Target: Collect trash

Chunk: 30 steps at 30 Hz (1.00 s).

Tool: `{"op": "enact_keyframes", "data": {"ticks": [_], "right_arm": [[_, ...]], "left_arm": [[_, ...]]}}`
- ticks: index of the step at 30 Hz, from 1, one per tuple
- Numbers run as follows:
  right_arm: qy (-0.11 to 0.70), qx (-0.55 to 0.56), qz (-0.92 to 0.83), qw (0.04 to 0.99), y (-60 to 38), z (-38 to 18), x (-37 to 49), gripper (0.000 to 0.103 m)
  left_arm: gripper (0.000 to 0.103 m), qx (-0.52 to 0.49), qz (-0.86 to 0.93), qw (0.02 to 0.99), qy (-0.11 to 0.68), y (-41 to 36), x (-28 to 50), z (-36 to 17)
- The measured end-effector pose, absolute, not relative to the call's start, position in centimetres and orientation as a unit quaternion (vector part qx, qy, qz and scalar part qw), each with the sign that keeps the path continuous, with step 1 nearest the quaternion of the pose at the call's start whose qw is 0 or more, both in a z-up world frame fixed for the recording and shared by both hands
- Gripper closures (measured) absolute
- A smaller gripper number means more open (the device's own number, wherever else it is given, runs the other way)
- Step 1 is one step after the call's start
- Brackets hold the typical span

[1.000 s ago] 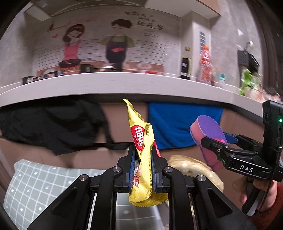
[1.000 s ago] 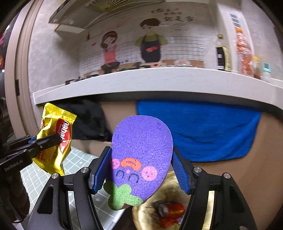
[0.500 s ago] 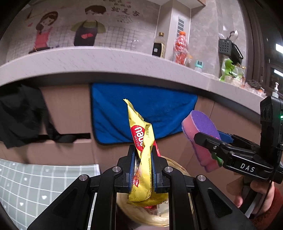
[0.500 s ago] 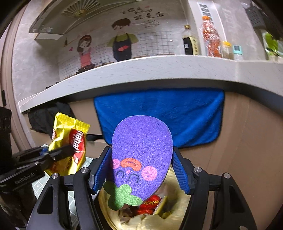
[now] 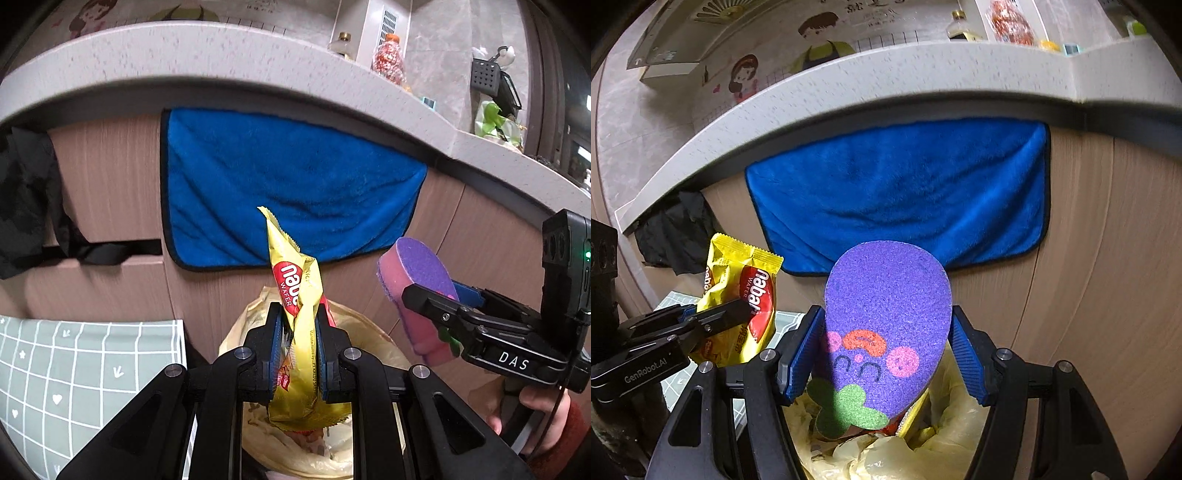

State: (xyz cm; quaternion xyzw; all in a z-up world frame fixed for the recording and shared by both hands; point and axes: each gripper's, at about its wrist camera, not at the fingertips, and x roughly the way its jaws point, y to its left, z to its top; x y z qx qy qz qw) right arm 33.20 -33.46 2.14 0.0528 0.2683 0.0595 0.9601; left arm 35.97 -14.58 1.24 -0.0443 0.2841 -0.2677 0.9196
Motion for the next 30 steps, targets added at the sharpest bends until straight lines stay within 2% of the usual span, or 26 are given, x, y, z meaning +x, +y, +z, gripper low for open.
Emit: {"op": "enact_keyframes", "data": {"ticks": [5, 6, 8, 13, 17, 22, 30], "right_arm": [[0.279, 0.057, 0.058, 0.957, -33.6, 0.7, 34.3, 0.039], [0.28, 0.058, 0.055, 0.957, -33.7, 0.4, 34.5, 0.039], [0.286, 0.064, 0.051, 0.955, -34.1, -0.4, 35.0, 0.037], [0.311, 0.12, 0.068, 0.94, -35.6, -1.9, 36.1, 0.037], [0.317, 0.137, 0.066, 0.936, -35.9, -2.2, 36.3, 0.037], [0.304, 0.09, 0.033, 0.948, -34.6, -1.2, 34.7, 0.037], [0.263, 0.081, 0.069, 0.959, -31.4, 1.4, 26.4, 0.037]], "left_arm": [[0.085, -0.057, -0.282, 0.908, 0.304, -14.8, 37.9, -0.2], [0.08, -0.065, -0.29, 0.904, 0.308, -14.7, 38.2, -0.4], [0.052, -0.085, -0.308, 0.89, 0.326, -14.5, 39.3, -1.0], [0.032, -0.104, -0.296, 0.889, 0.334, -14.0, 39.9, -1.3], [0.031, -0.116, -0.26, 0.901, 0.328, -12.8, 39.0, -1.0], [0.031, -0.079, -0.201, 0.926, 0.311, -11.3, 35.7, 0.1], [0.031, -0.027, -0.137, 0.955, 0.263, -8.5, 25.7, 2.4]]}}
